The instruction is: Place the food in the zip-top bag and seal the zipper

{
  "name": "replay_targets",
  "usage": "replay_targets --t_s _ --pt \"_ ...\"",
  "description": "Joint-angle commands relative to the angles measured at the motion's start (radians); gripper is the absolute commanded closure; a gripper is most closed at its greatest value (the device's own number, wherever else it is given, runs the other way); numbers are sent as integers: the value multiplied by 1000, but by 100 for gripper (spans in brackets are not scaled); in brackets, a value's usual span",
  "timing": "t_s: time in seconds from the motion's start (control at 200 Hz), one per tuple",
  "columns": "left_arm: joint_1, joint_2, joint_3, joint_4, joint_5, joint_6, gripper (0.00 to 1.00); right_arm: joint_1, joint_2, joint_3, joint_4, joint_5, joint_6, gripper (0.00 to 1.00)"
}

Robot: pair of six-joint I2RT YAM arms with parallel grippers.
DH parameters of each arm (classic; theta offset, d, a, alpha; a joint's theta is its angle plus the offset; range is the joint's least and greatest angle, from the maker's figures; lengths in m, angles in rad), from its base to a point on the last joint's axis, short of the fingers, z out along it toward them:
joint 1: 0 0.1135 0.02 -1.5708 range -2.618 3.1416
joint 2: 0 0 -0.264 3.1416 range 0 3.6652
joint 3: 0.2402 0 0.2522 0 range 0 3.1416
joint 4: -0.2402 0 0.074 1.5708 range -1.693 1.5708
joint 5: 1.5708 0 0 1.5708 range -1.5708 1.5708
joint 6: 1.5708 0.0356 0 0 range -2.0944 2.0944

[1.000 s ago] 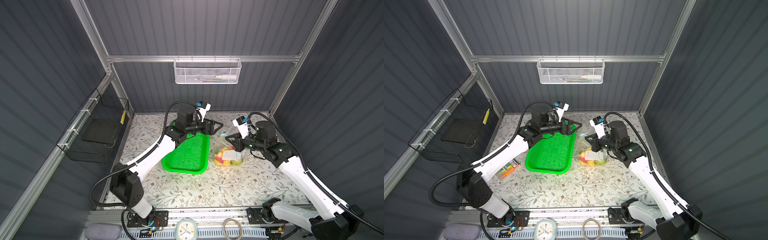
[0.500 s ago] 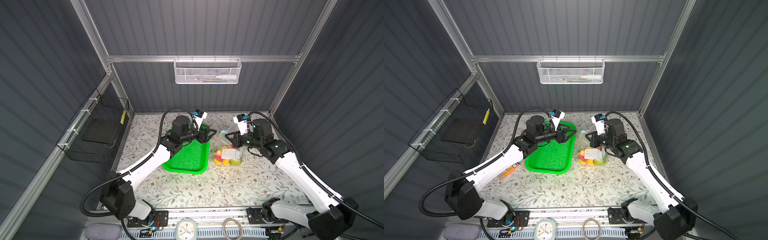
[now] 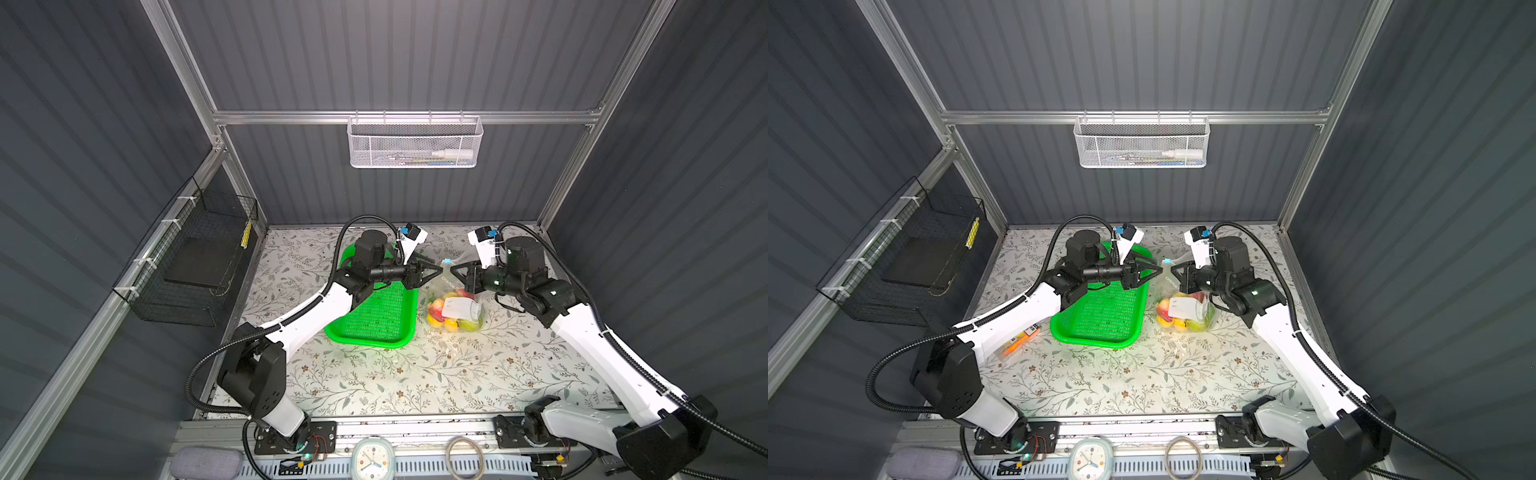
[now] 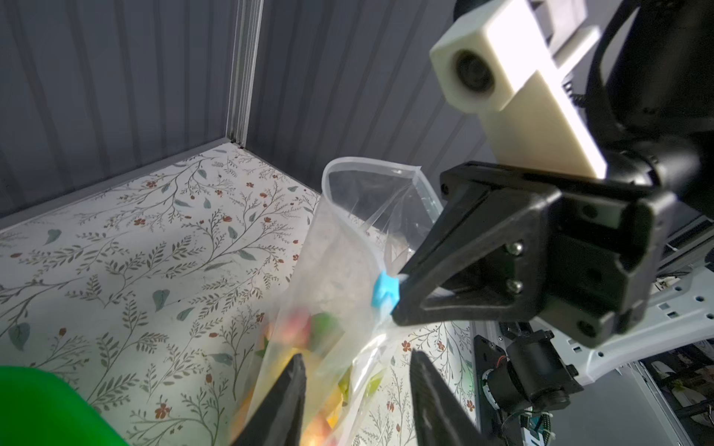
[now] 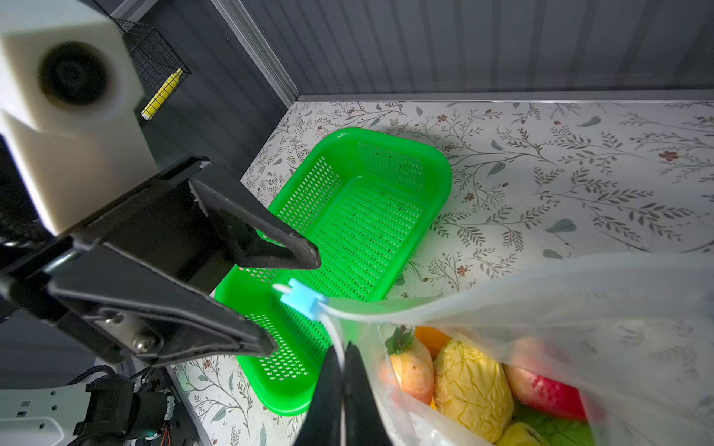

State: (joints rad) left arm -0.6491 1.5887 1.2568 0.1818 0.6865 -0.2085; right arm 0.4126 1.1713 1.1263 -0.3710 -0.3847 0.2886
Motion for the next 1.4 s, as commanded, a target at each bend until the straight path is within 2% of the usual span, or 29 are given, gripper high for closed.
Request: replay_targets --t_s 0.0,0.635,0.765,0.84,1.186,1.241,1.396 --pt "-6 10 46 47 51 15 56 2 1 30 -5 3 6 100" --pt "-9 62 93 50 95 6 80 1 -1 33 -9 1 -2 100" --pt "-9 66 100 42 98 9 87 1 1 33 -9 1 -1 100" --pt "-9 70 107 33 98 13 100 2 1 32 -9 0 0 100" --pt "-9 52 93 14 76 31 100 2 -11 30 -13 7 -9 100" --pt "-9 47 89 6 64 39 94 2 -11 29 -13 11 -11 100" --pt "-9 40 85 -1 55 41 93 2 -17 31 -12 11 -13 100"
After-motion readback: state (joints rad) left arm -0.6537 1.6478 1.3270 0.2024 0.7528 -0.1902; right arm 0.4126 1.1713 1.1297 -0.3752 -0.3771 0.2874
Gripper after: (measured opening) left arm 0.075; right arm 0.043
